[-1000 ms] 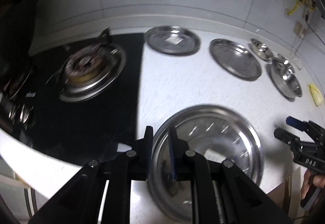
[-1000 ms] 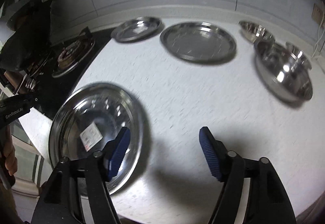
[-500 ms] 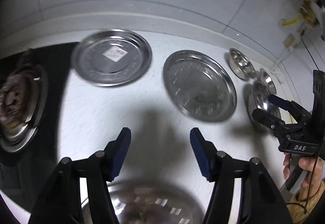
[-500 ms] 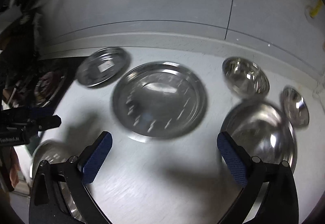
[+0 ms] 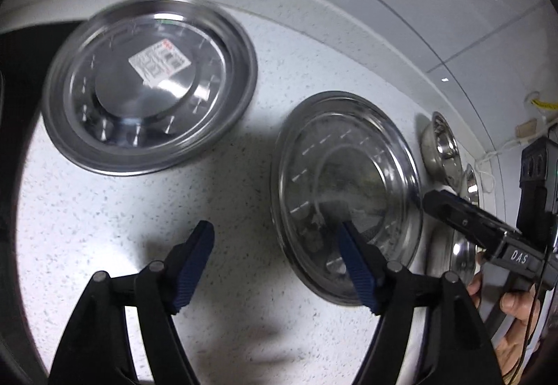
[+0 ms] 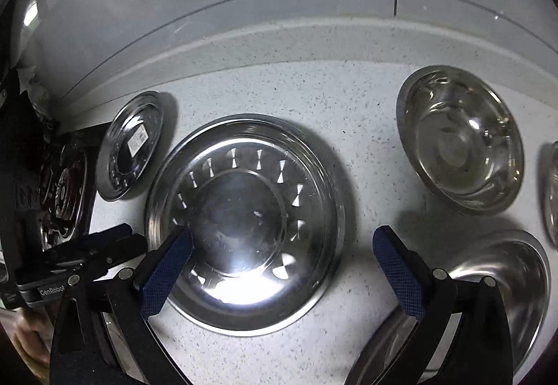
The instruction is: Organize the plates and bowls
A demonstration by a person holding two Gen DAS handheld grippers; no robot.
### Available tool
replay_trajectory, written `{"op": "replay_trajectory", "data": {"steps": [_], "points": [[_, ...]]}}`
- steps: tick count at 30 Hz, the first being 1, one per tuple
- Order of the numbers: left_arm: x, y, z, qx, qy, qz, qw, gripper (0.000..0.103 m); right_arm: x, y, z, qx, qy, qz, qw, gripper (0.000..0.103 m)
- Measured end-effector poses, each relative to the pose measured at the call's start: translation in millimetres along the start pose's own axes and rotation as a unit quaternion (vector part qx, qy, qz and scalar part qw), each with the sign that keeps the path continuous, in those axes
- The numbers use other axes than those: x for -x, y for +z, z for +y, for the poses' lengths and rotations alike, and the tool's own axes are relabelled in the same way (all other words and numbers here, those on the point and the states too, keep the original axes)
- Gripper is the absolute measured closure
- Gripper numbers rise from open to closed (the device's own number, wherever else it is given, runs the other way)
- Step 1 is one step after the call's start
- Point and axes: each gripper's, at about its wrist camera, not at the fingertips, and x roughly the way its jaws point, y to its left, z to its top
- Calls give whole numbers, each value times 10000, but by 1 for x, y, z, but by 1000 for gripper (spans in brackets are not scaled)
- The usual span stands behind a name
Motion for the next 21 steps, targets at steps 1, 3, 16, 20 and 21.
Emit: {"op": "replay_trajectory", "data": {"steps": [1, 3, 16, 20, 21], "points": [[-3, 1, 0, 12, 6, -5, 10000, 31, -5, 1, -1, -14, 20, 80, 10000, 1], [-4, 4, -3, 3, 11, -38, 10000, 31, -15, 3, -1, -53, 68, 269, 9996, 1], [-11, 10, -10, 71, -34, 168, 9998, 33, -36, 13, 12, 488, -366, 331, 9976, 1], [-8, 7, -11, -17, 115, 124, 9999, 39, -42, 16, 11, 470, -319, 345, 9978, 19], [-8, 7, -11, -23, 147, 106, 9998, 40, -42, 16, 10, 477, -341, 338, 9977, 25]]}}
